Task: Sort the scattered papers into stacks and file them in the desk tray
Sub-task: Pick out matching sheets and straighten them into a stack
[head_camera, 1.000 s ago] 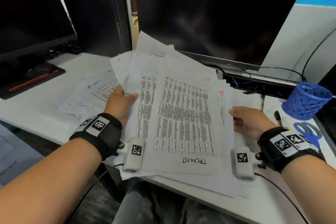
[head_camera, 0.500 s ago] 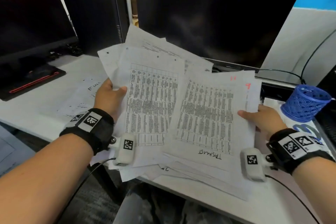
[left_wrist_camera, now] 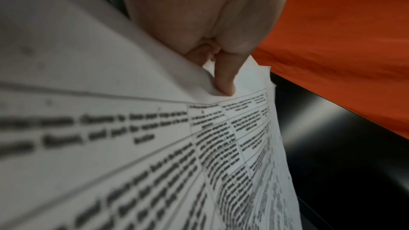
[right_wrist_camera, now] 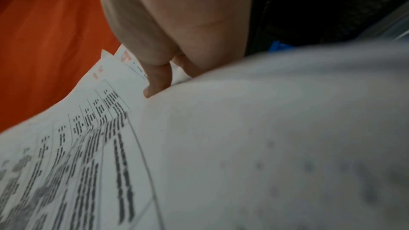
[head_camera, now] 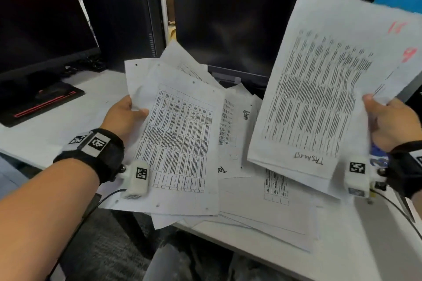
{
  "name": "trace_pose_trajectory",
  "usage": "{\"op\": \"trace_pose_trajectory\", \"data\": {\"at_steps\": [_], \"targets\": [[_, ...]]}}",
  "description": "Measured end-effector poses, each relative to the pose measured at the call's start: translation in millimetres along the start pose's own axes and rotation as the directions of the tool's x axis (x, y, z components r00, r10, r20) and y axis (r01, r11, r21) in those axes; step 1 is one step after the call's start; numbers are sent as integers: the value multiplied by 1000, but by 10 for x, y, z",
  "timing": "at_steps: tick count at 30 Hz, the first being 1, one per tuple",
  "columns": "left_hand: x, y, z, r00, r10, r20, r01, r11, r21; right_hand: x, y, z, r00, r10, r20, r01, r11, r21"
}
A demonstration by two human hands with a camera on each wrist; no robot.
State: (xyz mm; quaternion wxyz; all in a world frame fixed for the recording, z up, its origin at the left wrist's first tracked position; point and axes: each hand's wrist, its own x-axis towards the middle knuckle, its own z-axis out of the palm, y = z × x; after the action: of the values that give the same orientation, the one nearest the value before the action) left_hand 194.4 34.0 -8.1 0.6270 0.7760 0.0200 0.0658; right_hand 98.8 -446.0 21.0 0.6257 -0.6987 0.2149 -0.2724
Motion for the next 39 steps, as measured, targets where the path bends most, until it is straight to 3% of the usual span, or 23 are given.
{"op": "trace_pose_trajectory", "data": {"at_steps": [4, 8, 11, 17, 19, 23, 27, 29, 32, 33, 35, 37, 39], "targets": [[-1, 93, 118, 990, -10, 144, 16, 999, -43, -43, -179, 295, 985, -13, 173, 44, 983, -177], [5, 183, 197, 961, -8, 277, 26, 998, -61, -42, -187, 613, 934, -5, 358, 133, 933, -334], [-10, 236, 273, 925, 21, 378, -6, 999, -41, -61, -234, 799, 899, -1, 438, 167, 926, -340], [-54, 274, 311, 918, 54, 392, -24, 996, -81, -215, -180, 1083, 802, 80, 592, 166, 922, -350], [-15, 240, 293, 935, 33, 353, -9, 998, -69, -250, -126, 1111, 807, 57, 588, 223, 893, -391], [84, 147, 242, 953, -95, 288, 90, 995, 32, -256, -123, 1068, 908, -39, 417, 235, 872, -430], [41, 62, 309, 901, -241, 360, 198, 968, 153, -224, -148, 993, 935, -32, 352, 158, 928, -336], [-14, 56, 377, 901, -252, 354, 170, 954, 248, -196, -156, 967, 954, -12, 298, 108, 945, -310], [-70, 101, 428, 961, -190, 203, 87, 899, 430, -65, -127, 886, 979, 65, 191, -23, 977, -214], [-62, 101, 426, 971, -178, 157, 97, 902, 420, -15, -114, 855, 977, 113, 180, -78, 979, -188], [-43, 91, 426, 972, -196, 130, 163, 959, 232, 22, -92, 819, 948, 237, 214, -211, 968, -136], [-69, 119, 461, 957, -247, 152, 245, 969, 34, -59, -73, 864, 913, 321, 251, -294, 946, -139], [-77, 131, 553, 941, -285, 183, 297, 954, -47, -182, -4, 970, 897, 358, 261, -316, 930, -189]]}}
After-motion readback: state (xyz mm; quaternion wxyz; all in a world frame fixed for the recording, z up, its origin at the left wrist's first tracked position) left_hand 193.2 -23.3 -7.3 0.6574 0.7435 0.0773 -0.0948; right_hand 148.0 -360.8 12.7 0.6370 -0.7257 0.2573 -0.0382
